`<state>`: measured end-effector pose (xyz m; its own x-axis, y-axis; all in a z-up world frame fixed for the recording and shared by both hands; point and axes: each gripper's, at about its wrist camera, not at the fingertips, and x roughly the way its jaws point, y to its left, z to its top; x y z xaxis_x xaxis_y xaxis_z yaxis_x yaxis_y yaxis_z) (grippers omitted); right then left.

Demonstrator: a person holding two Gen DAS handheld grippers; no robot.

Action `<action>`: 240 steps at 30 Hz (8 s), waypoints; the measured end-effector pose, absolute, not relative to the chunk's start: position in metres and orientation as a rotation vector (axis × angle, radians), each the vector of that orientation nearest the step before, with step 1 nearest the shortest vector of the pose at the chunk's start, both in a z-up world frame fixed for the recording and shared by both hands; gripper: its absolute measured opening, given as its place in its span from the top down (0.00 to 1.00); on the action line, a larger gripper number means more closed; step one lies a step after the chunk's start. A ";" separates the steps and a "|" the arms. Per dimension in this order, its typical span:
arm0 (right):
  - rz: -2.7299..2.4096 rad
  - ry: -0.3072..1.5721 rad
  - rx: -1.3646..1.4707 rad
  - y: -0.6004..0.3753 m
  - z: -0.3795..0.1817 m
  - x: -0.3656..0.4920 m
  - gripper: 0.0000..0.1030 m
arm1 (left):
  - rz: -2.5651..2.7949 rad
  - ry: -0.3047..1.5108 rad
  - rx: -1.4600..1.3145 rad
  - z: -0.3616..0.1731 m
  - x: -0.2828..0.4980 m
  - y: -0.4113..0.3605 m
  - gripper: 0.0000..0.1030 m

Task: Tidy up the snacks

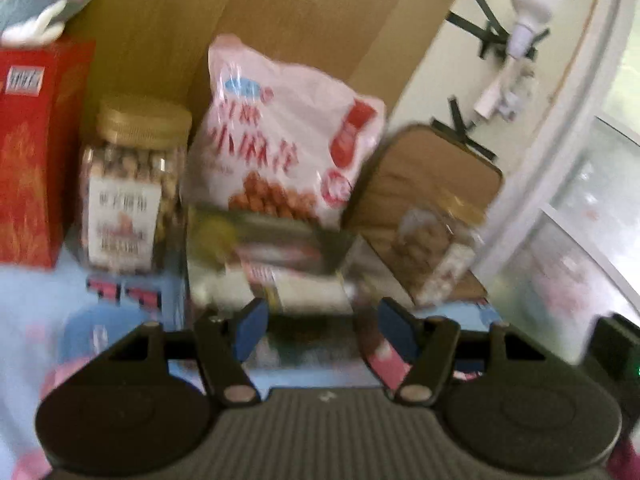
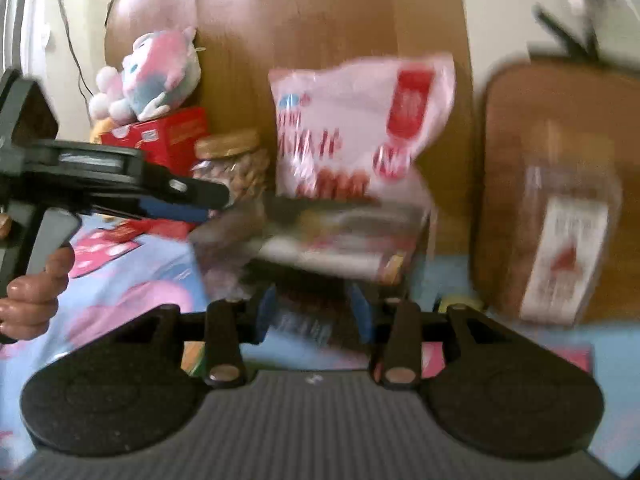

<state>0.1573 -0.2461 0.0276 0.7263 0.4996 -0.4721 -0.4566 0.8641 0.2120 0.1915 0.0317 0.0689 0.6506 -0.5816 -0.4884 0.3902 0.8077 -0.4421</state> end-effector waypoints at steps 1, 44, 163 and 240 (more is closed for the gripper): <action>0.541 0.567 0.092 -0.246 0.024 0.152 0.57 | -0.565 0.676 -0.305 0.064 0.184 0.033 0.40; 0.441 0.415 -0.194 -0.173 0.049 0.205 0.56 | -0.447 0.668 -0.250 0.080 0.270 -0.011 0.37; 0.713 0.622 0.333 -0.267 0.004 0.134 0.77 | -0.675 0.843 -0.405 0.037 0.165 0.015 0.75; 0.801 0.712 0.957 -0.249 0.021 0.177 0.95 | -0.613 0.749 -0.674 0.060 0.185 0.070 0.57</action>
